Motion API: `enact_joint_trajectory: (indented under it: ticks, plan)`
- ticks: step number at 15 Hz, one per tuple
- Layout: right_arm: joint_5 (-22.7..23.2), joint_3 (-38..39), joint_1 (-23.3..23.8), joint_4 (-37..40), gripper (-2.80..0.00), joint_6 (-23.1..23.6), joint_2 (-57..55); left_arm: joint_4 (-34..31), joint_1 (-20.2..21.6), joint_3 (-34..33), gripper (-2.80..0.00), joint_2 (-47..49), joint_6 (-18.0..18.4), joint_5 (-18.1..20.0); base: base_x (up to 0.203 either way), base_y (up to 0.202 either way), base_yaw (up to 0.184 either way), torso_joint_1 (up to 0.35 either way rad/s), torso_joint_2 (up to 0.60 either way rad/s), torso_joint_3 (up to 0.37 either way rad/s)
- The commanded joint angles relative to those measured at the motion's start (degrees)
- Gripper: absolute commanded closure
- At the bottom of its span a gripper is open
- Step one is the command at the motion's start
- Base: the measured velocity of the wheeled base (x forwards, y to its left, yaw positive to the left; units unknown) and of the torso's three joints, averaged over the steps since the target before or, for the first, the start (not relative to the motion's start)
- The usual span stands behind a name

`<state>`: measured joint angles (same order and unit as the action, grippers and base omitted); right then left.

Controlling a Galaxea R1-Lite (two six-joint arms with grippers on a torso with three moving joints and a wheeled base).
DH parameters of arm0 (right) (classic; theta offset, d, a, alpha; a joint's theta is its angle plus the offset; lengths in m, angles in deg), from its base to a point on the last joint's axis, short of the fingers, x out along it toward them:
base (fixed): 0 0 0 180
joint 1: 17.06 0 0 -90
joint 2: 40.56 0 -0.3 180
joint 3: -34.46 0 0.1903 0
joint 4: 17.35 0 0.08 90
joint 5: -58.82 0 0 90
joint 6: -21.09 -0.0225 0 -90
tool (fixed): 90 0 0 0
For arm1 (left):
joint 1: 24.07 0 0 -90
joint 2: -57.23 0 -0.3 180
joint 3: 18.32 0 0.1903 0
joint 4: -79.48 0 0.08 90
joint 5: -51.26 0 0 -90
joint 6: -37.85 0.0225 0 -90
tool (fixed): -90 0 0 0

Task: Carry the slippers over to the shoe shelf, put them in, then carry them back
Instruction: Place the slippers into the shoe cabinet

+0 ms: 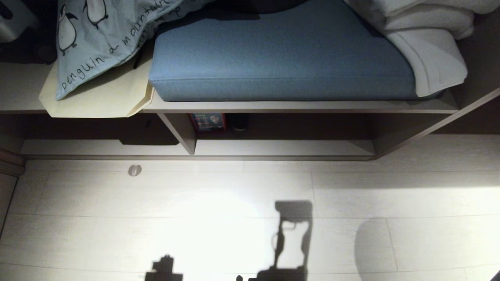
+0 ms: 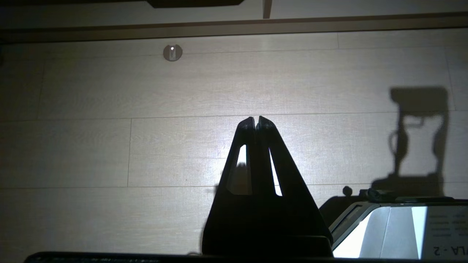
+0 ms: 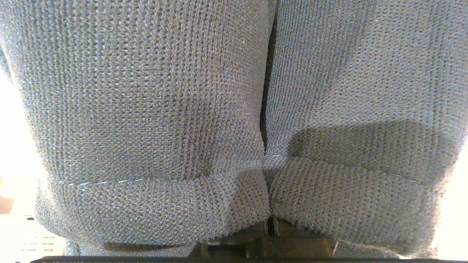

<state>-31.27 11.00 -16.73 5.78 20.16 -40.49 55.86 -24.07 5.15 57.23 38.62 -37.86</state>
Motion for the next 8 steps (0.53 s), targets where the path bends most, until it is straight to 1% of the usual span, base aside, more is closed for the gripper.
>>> enact_joint_trajectory:
  ticks: [1, 8]
  plan:
    - [0.01, 0.01, 0.02, -0.03, 0.0, 0.04, 0.01, -0.02, 0.0, -0.01, 0.0, 0.0, 0.02, 0.0, 0.0, 0.0, 0.0, 0.006, 0.0, -0.192]
    - [0.01, 0.01, 0.02, -0.03, 0.0, 0.05, 0.01, -0.02, 0.0, -0.01, 0.0, 0.0, 0.02, 0.0, 0.0, 0.0, 0.0, 0.002, 0.0, -0.198]
